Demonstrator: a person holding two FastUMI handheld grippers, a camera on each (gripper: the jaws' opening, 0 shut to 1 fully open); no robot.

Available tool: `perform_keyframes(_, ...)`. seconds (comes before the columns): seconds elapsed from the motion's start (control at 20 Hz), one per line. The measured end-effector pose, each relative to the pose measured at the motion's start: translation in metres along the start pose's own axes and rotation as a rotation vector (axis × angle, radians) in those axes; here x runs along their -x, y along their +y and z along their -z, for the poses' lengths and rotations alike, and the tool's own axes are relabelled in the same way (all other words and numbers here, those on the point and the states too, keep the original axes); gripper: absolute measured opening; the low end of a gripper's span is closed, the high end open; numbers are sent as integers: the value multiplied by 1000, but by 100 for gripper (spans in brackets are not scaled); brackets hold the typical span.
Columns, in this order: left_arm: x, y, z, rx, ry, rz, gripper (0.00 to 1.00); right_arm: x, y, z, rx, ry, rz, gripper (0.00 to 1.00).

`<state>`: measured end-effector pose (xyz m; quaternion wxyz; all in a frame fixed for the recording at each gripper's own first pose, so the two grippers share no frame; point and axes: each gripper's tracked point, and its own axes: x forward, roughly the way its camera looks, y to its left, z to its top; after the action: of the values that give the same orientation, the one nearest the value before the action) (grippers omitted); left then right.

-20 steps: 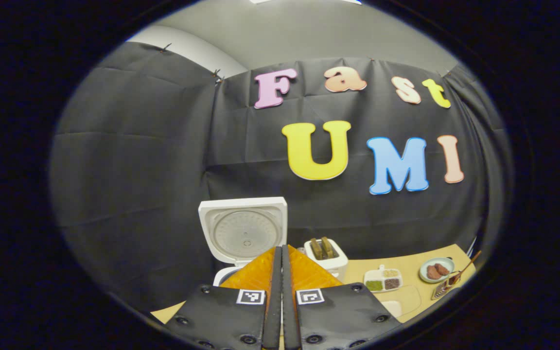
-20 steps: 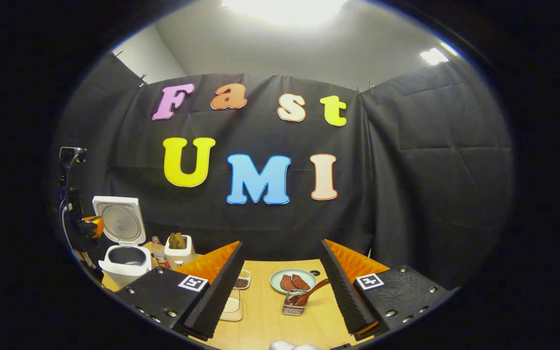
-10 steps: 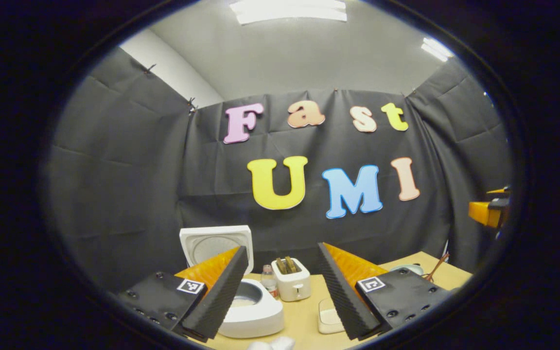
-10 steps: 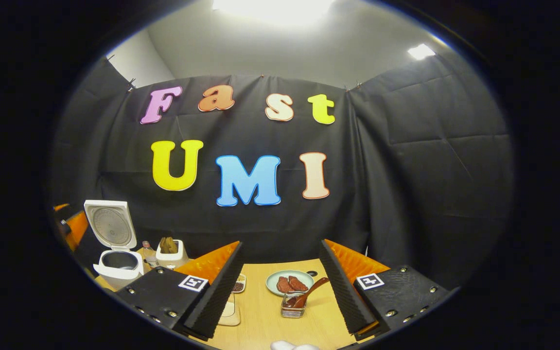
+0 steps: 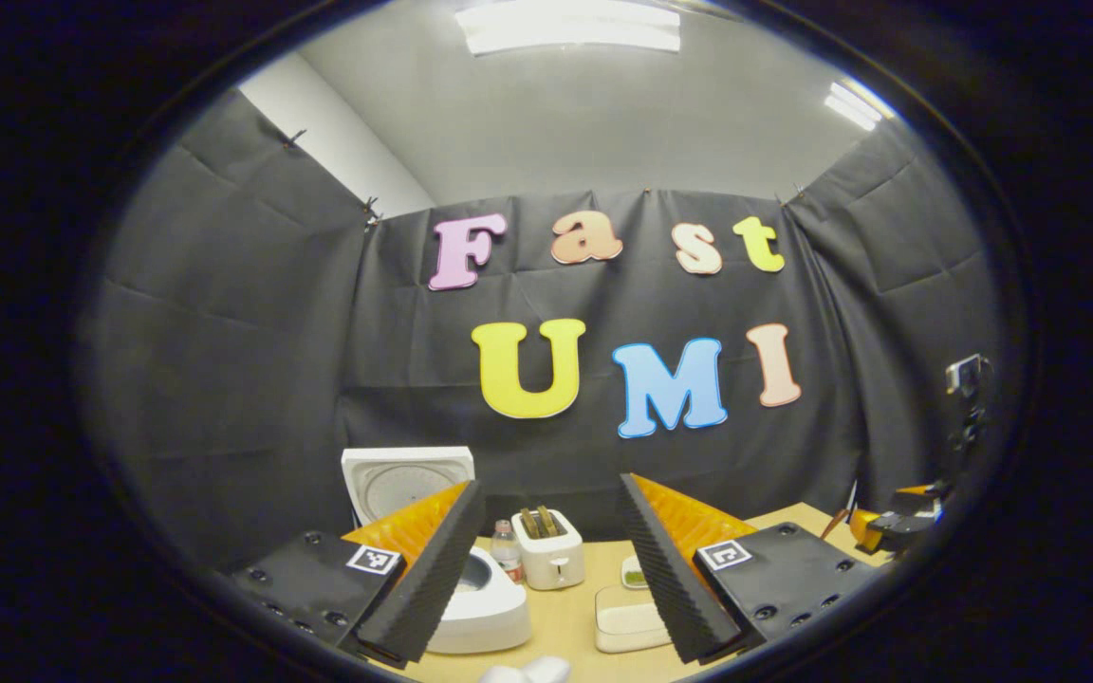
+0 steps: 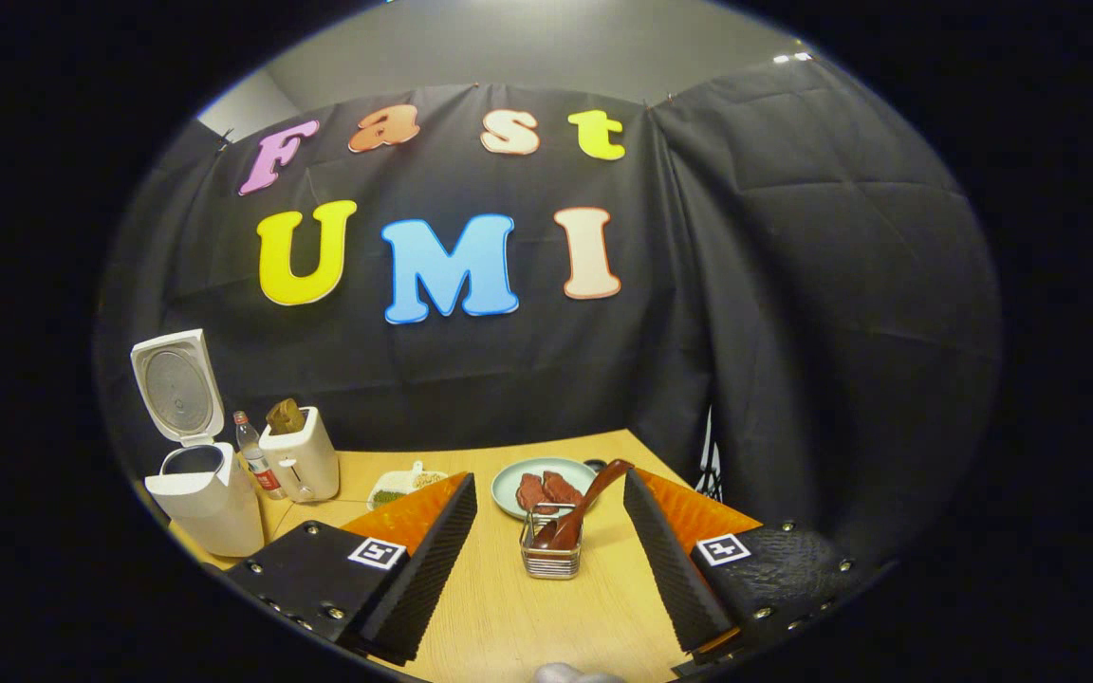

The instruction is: Close the left gripper, press the button to open the rice cooker; take a wooden spoon from the chopstick holder with the right hand, scoop a spoonful of rice and pour it into the rice cooker, then put the wooden spoon back into the chopstick holder.

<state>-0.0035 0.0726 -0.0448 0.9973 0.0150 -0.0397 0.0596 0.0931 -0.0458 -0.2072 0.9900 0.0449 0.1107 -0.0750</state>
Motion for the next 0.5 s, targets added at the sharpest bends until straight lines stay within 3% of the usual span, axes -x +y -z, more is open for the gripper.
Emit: perform_keyframes(0.5, -17, 3, 26, -20, 72, -111, 99, -151, -32, 75, -105, 123, 43, 97)
